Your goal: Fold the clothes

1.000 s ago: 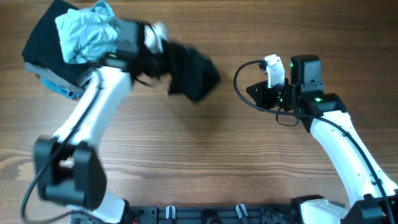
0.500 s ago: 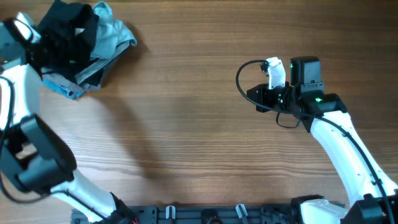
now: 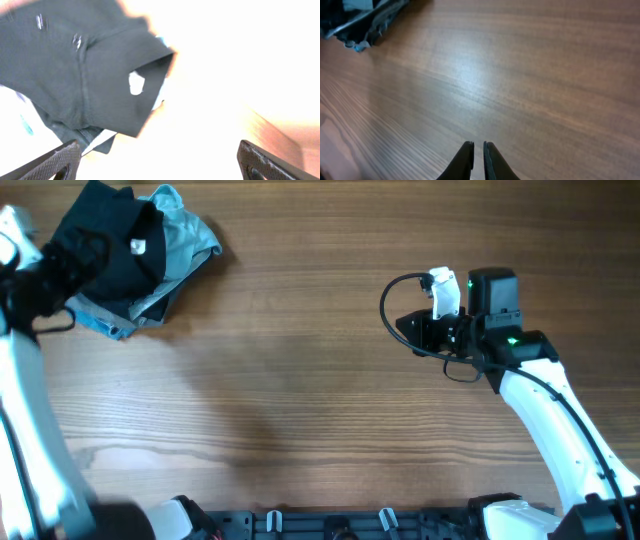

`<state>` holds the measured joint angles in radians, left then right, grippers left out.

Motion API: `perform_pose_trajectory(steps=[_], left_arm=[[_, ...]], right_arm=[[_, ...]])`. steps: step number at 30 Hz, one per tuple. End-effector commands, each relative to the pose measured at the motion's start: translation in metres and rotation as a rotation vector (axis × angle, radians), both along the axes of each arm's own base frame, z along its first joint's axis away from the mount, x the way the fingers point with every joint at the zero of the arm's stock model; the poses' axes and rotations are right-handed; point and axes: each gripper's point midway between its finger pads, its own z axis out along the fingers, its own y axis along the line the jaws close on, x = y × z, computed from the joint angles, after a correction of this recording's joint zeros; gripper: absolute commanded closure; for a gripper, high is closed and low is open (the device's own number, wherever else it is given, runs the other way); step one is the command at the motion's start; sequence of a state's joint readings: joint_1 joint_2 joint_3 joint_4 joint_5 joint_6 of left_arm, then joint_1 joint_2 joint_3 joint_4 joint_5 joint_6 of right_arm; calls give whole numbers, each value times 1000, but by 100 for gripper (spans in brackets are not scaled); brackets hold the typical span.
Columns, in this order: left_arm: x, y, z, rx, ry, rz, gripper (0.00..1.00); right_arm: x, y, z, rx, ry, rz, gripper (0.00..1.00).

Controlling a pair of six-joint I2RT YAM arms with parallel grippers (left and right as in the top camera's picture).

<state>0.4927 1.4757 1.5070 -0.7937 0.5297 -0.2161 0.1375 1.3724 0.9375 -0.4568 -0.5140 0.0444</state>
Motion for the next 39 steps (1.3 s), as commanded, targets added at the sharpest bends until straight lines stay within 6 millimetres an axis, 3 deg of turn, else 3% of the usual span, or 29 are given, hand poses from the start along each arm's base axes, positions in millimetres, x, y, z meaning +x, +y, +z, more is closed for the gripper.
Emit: perform_pose_trajectory(steps=[1, 4, 6, 7, 8, 9, 10, 13, 17, 21, 23, 29, 34, 37, 39], left_arm=[[-46, -35, 57, 243, -137, -164, 0], [-85, -73, 70, 396, -161, -318, 0], [-116, -82, 69, 474, -100, -287, 0], [-125, -79, 68, 507, -73, -262, 0], [-138, -78, 66, 529, -47, -244, 0], [-149, -81, 67, 534, -41, -241, 0], [-160, -85, 68, 534, -42, -241, 0], [-167, -87, 73, 544, -64, -235, 0], [-167, -87, 73, 544, -63, -235, 0], [-167, -87, 73, 544, -63, -235, 0], [-167, -87, 73, 544, -63, -235, 0], [-167, -87, 73, 544, -63, -235, 0], [-167, -87, 73, 544, -63, -235, 0], [-167, -87, 73, 544, -63, -235, 0], [-167, -87, 73, 544, -63, -235, 0]], right_arm=[[3, -1, 40, 0, -158, 9, 85], [-4, -8, 88, 2, -291, -34, 79], [-19, -22, 137, 27, -405, -137, 67], [-30, -24, 159, 41, -471, -141, 53], [-46, -26, 181, 57, -545, -142, 16], [-60, -28, 197, 68, -597, -143, 0], [-80, -31, 213, 80, -656, -143, 0], [-102, -34, 226, 91, -709, -144, 0], [-104, -33, 222, 126, -662, -164, 0], [-104, -37, 206, 340, -407, -346, 0], [-102, -47, 194, 296, -381, -403, 0], [-99, -46, 205, 60, -616, -225, 0], [-99, -46, 187, -106, -707, -115, 0], [-107, -47, 180, -171, -851, -73, 0], [-117, -49, 160, -174, -907, -78, 0]])
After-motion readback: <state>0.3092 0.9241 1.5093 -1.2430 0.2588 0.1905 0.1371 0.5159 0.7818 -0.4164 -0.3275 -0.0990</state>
